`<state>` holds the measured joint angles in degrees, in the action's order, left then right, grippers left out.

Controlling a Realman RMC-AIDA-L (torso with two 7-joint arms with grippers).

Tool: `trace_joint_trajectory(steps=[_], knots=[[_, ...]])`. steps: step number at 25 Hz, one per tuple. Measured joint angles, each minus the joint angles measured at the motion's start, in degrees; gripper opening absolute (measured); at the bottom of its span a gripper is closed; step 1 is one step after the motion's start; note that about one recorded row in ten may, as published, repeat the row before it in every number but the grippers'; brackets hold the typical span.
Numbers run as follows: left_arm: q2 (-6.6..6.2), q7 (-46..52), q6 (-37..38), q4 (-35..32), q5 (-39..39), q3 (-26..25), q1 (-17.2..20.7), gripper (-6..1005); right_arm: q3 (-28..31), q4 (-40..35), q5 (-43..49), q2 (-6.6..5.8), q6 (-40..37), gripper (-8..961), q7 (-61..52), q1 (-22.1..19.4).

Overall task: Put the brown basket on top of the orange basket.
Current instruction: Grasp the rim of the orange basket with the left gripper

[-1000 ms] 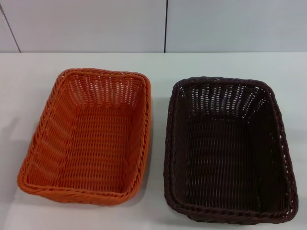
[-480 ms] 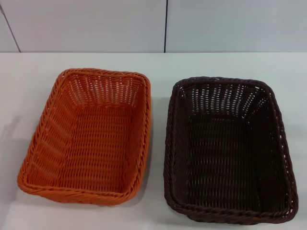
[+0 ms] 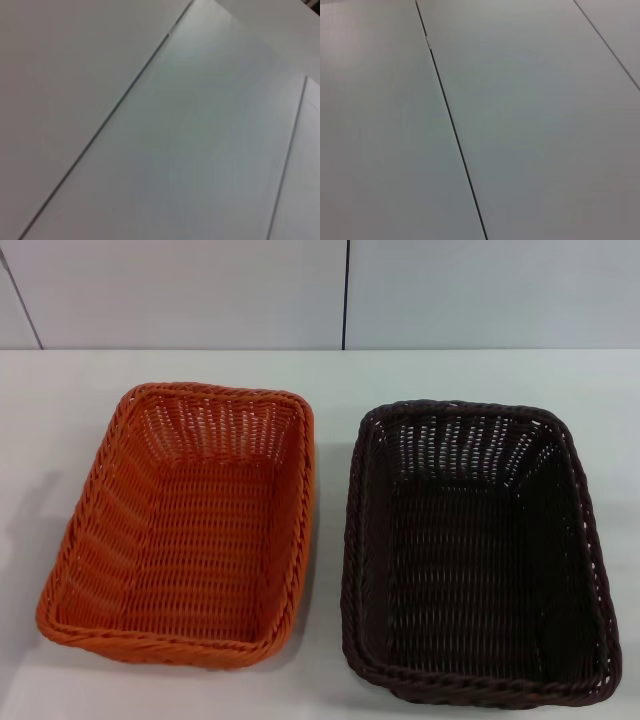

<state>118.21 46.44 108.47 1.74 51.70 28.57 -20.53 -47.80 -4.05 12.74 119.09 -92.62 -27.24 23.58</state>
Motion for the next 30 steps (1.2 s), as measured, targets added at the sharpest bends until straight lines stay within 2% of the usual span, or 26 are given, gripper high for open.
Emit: trace_joint_trajectory(steps=[6, 10, 12, 13, 24, 28, 29, 30], knots=[[-0.19, 12.15, -6.73, -9.86, 0.0, 6.64, 0.18, 690, -0.09, -0.4, 0.02, -0.05, -0.31, 526, 0.0, -0.83], [-0.34, 19.27, -9.99, -16.76, 0.01, 11.57, 2.02, 690, -0.2, -0.62, 0.17, -0.11, -0.35, 526, 0.0, -1.92], [-0.38, 20.54, -10.39, -17.9, 0.01, 12.13, 2.42, 689, -0.03, -0.64, 0.14, -0.11, -0.03, 526, 0.0, -2.31], [-0.61, 23.52, -12.07, -21.15, 0.02, 13.84, 3.27, 689, 0.0, -0.65, 0.14, -0.12, 0.18, 526, 0.0, -2.36], [-0.82, 32.47, -20.75, -34.27, 1.99, 14.88, 3.86, 688, -0.63, -0.82, 0.75, -0.21, 0.65, 526, 0.0, -1.73], [-0.87, 38.3, -26.16, -42.54, 9.01, 14.88, 3.33, 688, -0.72, -0.65, 1.93, -0.14, 0.96, 526, 0.0, -1.31], [-0.87, 38.3, -26.16, -42.54, 9.01, 14.88, 3.33, 688, -0.72, -0.54, 1.96, -0.12, 1.05, 526, 0.0, -1.17], [-0.89, 41.37, -28.52, -46.44, 13.19, 14.88, 2.88, 687, -0.72, -0.42, 1.98, -0.09, 1.08, 526, 0.0, -1.06]])
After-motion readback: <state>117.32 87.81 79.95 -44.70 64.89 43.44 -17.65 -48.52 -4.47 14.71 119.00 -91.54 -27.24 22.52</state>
